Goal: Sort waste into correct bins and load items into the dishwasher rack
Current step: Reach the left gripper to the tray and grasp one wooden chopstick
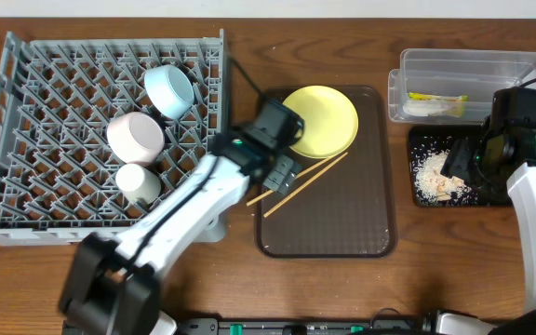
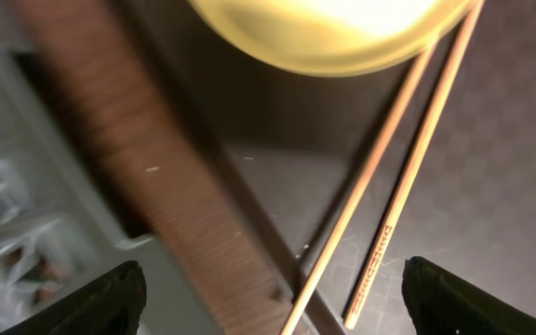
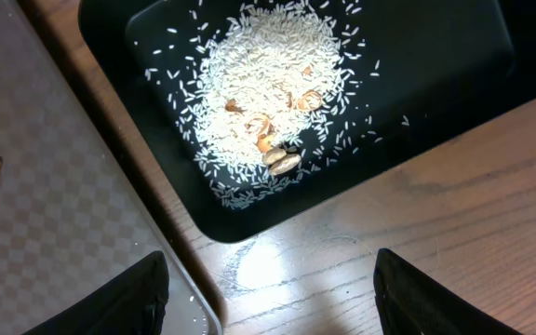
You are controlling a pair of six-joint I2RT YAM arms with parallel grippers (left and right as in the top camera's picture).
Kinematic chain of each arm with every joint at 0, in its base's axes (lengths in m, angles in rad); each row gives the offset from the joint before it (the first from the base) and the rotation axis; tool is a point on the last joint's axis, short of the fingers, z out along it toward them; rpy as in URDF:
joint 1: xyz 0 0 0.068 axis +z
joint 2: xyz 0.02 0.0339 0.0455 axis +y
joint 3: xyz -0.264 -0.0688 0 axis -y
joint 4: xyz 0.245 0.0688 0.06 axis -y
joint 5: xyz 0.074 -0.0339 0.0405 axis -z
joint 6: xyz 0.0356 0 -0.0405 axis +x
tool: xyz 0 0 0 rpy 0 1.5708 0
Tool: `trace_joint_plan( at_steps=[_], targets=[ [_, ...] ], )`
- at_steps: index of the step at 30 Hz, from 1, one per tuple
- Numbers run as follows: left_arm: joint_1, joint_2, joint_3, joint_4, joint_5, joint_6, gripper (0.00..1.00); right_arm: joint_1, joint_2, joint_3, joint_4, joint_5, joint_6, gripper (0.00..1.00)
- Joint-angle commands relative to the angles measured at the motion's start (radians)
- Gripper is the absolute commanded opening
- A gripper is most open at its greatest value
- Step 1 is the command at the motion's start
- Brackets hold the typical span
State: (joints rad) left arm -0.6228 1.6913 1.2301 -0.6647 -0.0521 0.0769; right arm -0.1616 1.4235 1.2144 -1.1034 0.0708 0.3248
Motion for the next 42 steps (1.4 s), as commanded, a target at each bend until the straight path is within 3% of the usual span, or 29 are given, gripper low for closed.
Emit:
trace_joint_plan(
  at_steps=[1, 7, 10, 24, 29, 33, 39, 42],
  targets=[
    [-0.014, 0.069, -0.014, 0.017, -0.012, 0.069, 0.88, -0.008, -0.019, 0.001, -0.003, 0.000, -0.018, 0.69],
    [-0.017, 0.153, -0.014, 0.046, -0.009, 0.069, 0.84, -0.008, -0.019, 0.001, -0.007, 0.000, -0.019, 0.69],
    [-0.018, 0.180, -0.014, 0.053, -0.001, 0.069, 0.75, -0.008, -0.019, 0.001, -0.004, 0.000, -0.019, 0.69],
    [-0.019, 0.253, -0.016, 0.069, 0.018, 0.069, 0.70, -0.008, -0.019, 0.001, -0.015, 0.000, -0.019, 0.69],
    [-0.021, 0.261, -0.016, 0.071, 0.023, 0.069, 0.56, -0.008, -0.019, 0.001, -0.008, 0.000, -0.019, 0.69],
    [-0.021, 0.264, -0.020, 0.080, 0.075, 0.069, 0.51, -0.008, -0.018, 0.001, -0.019, 0.000, -0.019, 0.69],
    [-0.022, 0.264, -0.027, 0.072, 0.078, 0.068, 0.30, -0.008, -0.018, 0.001, -0.014, 0.004, -0.019, 0.69],
    [-0.023, 0.263, -0.027, 0.060, 0.078, 0.068, 0.25, -0.008, -0.018, 0.001, -0.019, 0.004, -0.019, 0.69]
  ],
)
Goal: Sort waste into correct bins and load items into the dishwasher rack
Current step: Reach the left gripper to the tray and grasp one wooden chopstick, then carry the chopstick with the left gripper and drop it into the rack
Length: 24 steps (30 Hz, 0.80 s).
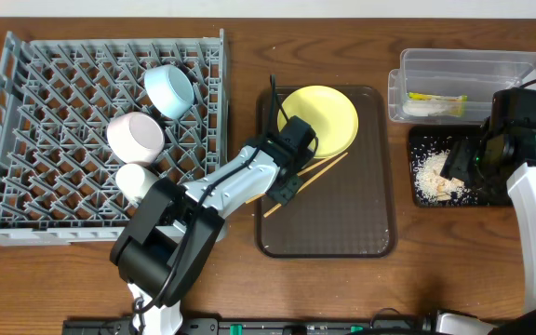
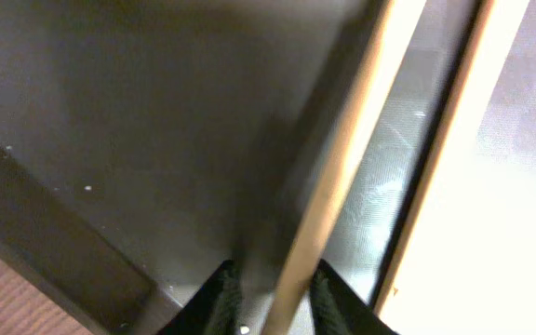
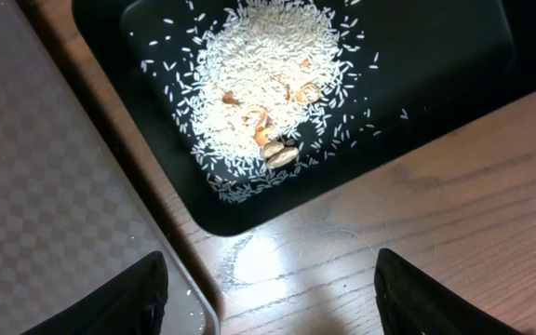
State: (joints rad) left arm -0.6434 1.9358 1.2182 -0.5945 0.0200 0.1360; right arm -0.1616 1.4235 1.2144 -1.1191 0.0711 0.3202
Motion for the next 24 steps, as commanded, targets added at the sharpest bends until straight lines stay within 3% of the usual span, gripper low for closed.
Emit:
trace_joint_plan(
  at_steps=[1, 9, 24],
  targets=[
    [-0.003, 0.019, -0.015, -0.014, 0.006, 0.009, 0.24, -0.008, -0.018, 0.001, -0.003, 0.003, -0.015, 0.69],
    [-0.003, -0.032, -0.014, -0.065, 0.006, 0.009, 0.09, -0.008, -0.018, 0.001, -0.003, 0.003, -0.014, 0.69],
    [0.000, -0.358, -0.014, -0.201, -0.013, 0.010, 0.10, -0.008, -0.018, 0.001, -0.003, 0.003, -0.014, 0.69]
  ],
)
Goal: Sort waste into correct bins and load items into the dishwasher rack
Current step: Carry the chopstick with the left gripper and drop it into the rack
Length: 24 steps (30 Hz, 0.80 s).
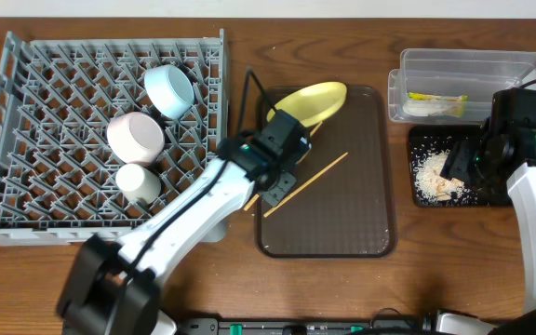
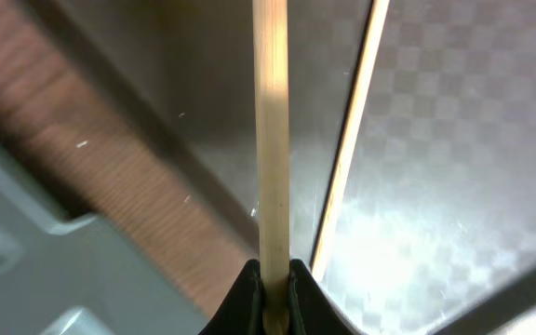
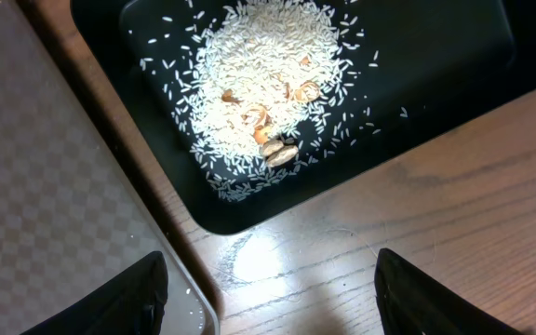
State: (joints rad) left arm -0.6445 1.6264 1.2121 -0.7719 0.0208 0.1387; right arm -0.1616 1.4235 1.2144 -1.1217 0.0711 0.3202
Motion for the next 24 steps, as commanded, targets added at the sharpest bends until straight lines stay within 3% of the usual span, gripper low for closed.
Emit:
trace_joint_plan(
  at_steps=[1, 10, 14, 24],
  targets=[
    [0.001, -0.066, -0.008, -0.036, -0.013, 0.007, 0.10, -0.008, -0.018, 0.001, 0.001, 0.003, -0.014, 0.69],
    [0.011, -0.124, -0.008, -0.109, -0.046, -0.008, 0.06, -0.008, -0.018, 0.001, 0.000, 0.003, -0.014, 0.68],
    [0.066, -0.146, -0.008, -0.106, -0.119, -0.138, 0.06, -0.008, -0.018, 0.001, 0.000, 0.003, -0.014, 0.68],
    [0.347, -0.177, -0.008, -0.061, -0.089, -0.397, 0.06, -0.008, -0.018, 0.001, 0.004, 0.003, -0.014, 0.69]
  ],
)
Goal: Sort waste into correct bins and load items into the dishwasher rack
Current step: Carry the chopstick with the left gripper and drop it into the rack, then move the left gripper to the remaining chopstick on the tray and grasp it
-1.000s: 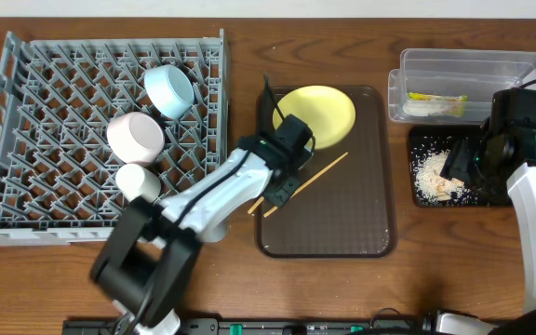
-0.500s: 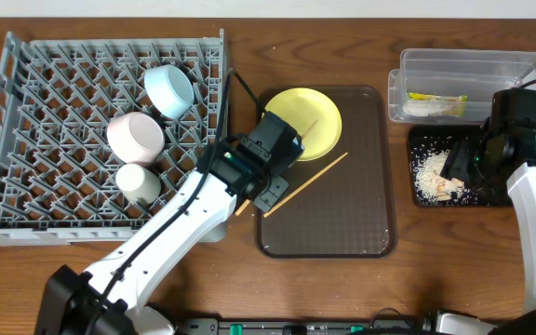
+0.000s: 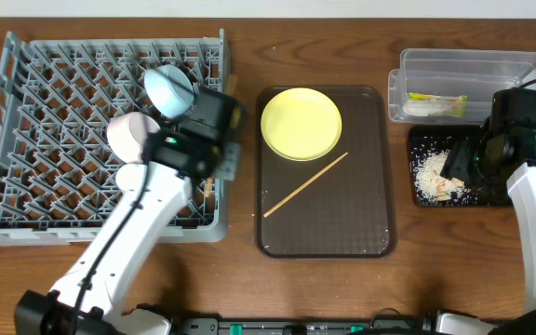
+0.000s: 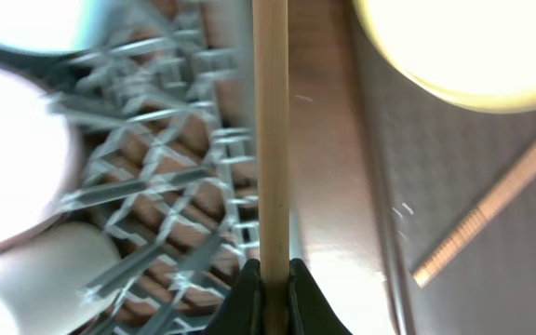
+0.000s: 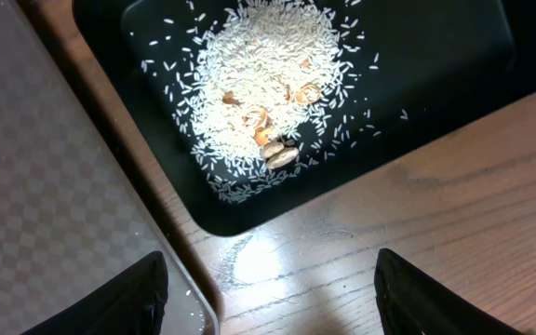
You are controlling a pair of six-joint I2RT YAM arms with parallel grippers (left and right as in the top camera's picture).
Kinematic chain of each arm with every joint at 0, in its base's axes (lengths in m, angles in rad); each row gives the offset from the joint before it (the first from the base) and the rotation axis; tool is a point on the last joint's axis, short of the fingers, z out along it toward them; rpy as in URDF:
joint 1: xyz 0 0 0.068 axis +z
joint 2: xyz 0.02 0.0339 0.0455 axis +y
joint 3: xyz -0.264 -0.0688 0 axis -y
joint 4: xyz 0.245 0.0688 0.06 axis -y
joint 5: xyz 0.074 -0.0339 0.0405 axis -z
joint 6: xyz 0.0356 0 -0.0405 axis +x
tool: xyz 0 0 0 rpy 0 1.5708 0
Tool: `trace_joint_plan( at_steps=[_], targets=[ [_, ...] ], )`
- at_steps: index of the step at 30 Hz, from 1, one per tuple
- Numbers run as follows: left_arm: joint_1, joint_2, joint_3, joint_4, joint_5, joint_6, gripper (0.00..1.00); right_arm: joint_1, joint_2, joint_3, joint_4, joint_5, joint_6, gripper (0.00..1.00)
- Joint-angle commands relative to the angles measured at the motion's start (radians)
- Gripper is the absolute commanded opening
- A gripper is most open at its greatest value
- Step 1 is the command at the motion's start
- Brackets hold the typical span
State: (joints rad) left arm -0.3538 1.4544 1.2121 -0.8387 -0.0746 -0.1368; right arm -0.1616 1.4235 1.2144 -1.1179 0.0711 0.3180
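Note:
My left gripper (image 3: 220, 164) is shut on one wooden chopstick (image 4: 270, 140), which runs straight up the left wrist view. It hangs over the right edge of the grey dishwasher rack (image 3: 54, 84). The other chopstick (image 3: 305, 184) lies slantwise on the brown tray (image 3: 361, 228), below the flat yellow plate (image 3: 301, 124). Blue (image 3: 168, 90), pink (image 3: 135, 137) and white (image 3: 136, 179) cups sit in the rack. My right gripper (image 5: 268, 312) is open, low over the wood between the tray and the black bin (image 5: 454, 56) of rice.
A clear plastic container (image 3: 468, 67) with a wrapper (image 3: 435, 102) in it stands at the back right, behind the black bin (image 3: 420, 140). Bare wooden table (image 3: 240, 56) shows between the rack and the tray.
My left gripper, still shut on the chopstick, has moved left from the tray's left edge to the rack's right edge. The plate, tilted up then, now lies flat. The right arm is unchanged.
My left gripper was open above both chopsticks beside the plate. Then it was down on them at the plate's rim. Then it held one chopstick above the tray with the plate tipped up. Now that chopstick is at the rack; the right gripper stayed open.

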Motion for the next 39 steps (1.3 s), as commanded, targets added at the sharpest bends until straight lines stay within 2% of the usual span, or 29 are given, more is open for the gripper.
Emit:
trace_joint_plan(
  at_steps=[1, 4, 17, 19, 22, 23, 24, 26, 31, 39],
  targets=[
    [0.077, 0.000, -0.009, 0.012, 0.034, -0.129, 0.06, -0.008, -0.018, 0.001, 0.001, 0.003, -0.012, 0.69],
    [0.109, 0.022, -0.010, 0.029, 0.116, -0.128, 0.06, -0.008, -0.018, 0.001, 0.002, 0.000, -0.012, 0.69],
    [0.099, 0.174, -0.016, 0.028, 0.146, -0.119, 0.07, -0.008, -0.018, 0.001, 0.000, -0.001, -0.012, 0.69],
    [0.099, 0.188, -0.016, 0.027, 0.145, -0.119, 0.14, -0.008, -0.018, 0.001, 0.000, -0.001, -0.012, 0.69],
    [0.099, 0.192, -0.016, 0.028, 0.145, -0.105, 0.34, -0.008, -0.018, 0.001, 0.000, -0.001, -0.012, 0.69],
    [0.099, 0.187, -0.016, 0.029, 0.145, -0.086, 0.47, -0.008, -0.018, 0.001, 0.000, -0.001, -0.012, 0.69],
    [0.100, 0.184, -0.016, 0.029, 0.145, -0.071, 0.53, -0.008, -0.018, 0.001, 0.000, -0.001, -0.012, 0.69],
    [0.100, 0.170, -0.015, 0.028, 0.145, -0.065, 0.59, -0.008, -0.018, 0.001, 0.000, -0.001, -0.012, 0.69],
    [0.085, 0.087, -0.010, 0.034, 0.146, -0.053, 0.61, -0.008, -0.018, 0.001, 0.000, -0.001, -0.012, 0.69],
    [-0.095, 0.022, -0.011, 0.117, 0.202, 0.122, 0.60, -0.008, -0.018, 0.001, 0.000, -0.001, -0.011, 0.69]
  ],
)
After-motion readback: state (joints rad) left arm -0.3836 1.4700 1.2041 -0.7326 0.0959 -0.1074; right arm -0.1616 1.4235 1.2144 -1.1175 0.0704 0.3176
